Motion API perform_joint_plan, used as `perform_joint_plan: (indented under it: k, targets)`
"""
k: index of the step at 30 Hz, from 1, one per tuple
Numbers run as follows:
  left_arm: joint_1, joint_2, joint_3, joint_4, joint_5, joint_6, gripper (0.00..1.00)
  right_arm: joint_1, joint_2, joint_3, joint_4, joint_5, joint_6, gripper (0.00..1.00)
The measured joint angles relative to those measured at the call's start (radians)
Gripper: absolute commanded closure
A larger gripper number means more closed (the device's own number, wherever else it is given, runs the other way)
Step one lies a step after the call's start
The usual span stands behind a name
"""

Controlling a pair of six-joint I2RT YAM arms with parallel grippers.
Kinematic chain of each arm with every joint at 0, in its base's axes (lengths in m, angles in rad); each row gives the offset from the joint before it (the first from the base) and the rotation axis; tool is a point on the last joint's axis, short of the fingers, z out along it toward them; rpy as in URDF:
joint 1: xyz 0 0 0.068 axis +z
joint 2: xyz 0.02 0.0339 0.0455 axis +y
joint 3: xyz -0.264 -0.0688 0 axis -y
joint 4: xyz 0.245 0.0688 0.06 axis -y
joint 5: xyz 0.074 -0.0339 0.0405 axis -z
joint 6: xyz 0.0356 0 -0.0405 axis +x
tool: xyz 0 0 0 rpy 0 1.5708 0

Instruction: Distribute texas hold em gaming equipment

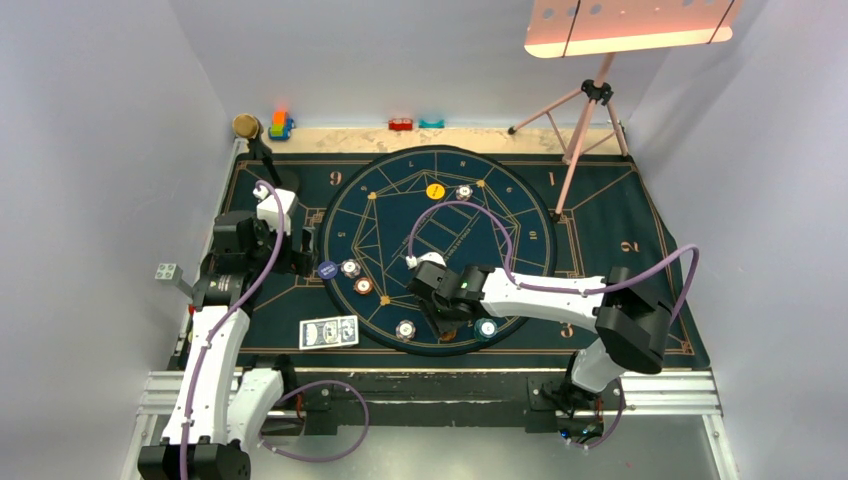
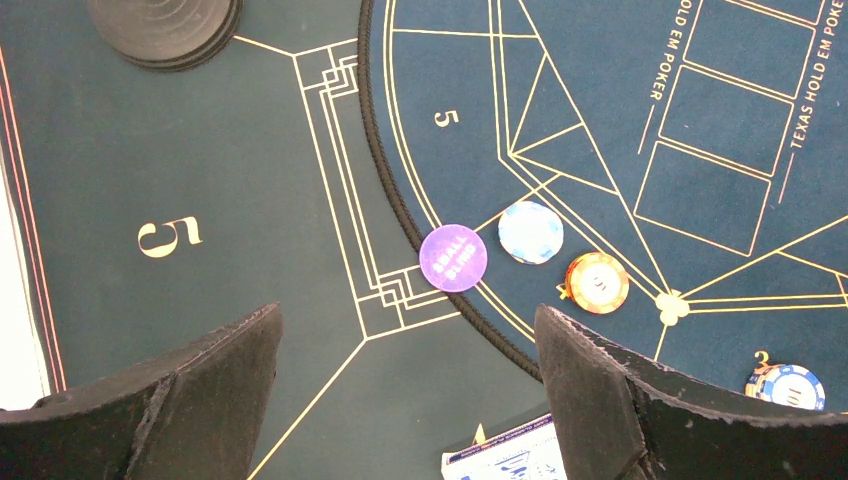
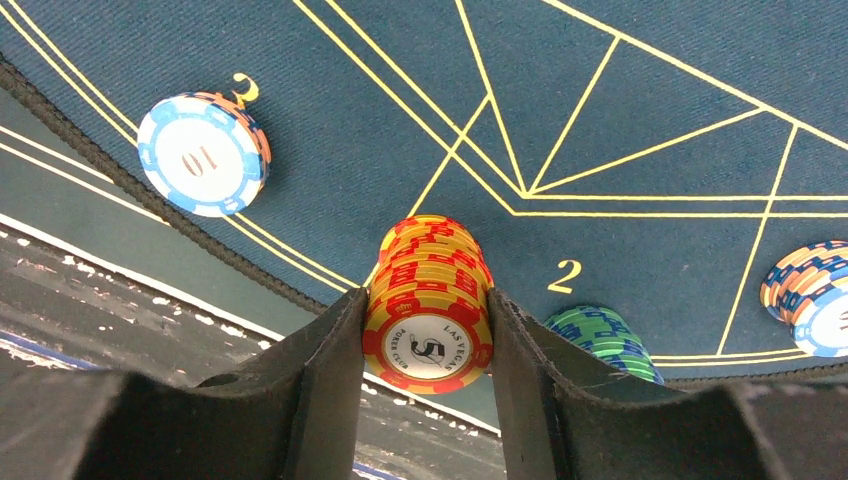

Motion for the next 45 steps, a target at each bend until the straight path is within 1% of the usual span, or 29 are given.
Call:
perform_joint_plan:
  k: [3,8,12,15,17,24,28,32,35,38,42,45]
  targets:
    - [0.000,0.000,0.000,0.000,0.000,0.000,0.00,0.000,0.000,0.000,0.000,0.003,0.002,0.62]
    - [0.000,-0.003,0.000,0.000,0.000,0.000,0.00,0.000,0.000,0.000,-0.002,0.004,0.008,0.78]
    - [0.000,-0.005,0.000,0.000,0.000,0.000,0.00,0.000,-0.004,0.000,-0.011,0.019,0.008,0.88]
    - [0.000,-0.006,0.000,0.000,0.000,0.000,0.00,0.000,-0.015,0.005,-0.039,0.037,0.007,0.93]
    - [0.000,-0.007,0.000,0.000,0.000,0.000,0.00,0.000,-0.024,0.023,-0.060,0.058,0.007,0.99]
    - [0.000,-0.012,0.000,0.000,0.000,0.000,0.00,-0.030,-0.038,0.143,-0.106,0.111,-0.021,1.00]
    - [0.000,-0.012,0.000,0.000,0.000,0.000,0.00,-0.130,-0.006,0.261,-0.114,0.122,-0.074,1.00]
    - [0.000,-0.012,0.000,0.000,0.000,0.000,0.00,-0.286,0.112,0.430,-0.095,0.127,-0.143,1.00]
    - [0.000,-0.012,0.000,0.000,0.000,0.000,0.00,-0.392,0.265,0.586,-0.068,0.127,-0.180,1.00]
    - [0.000,-0.012,0.000,0.000,0.000,0.000,0.00,-0.463,0.433,0.734,-0.058,0.130,-0.202,1.00]
    - [0.000,-0.012,0.000,0.000,0.000,0.000,0.00,-0.513,0.620,0.853,-0.050,0.130,-0.215,1.00]
    - [0.000,-0.012,0.000,0.000,0.000,0.000,0.00,-0.526,0.704,0.885,-0.057,0.127,-0.219,1.00]
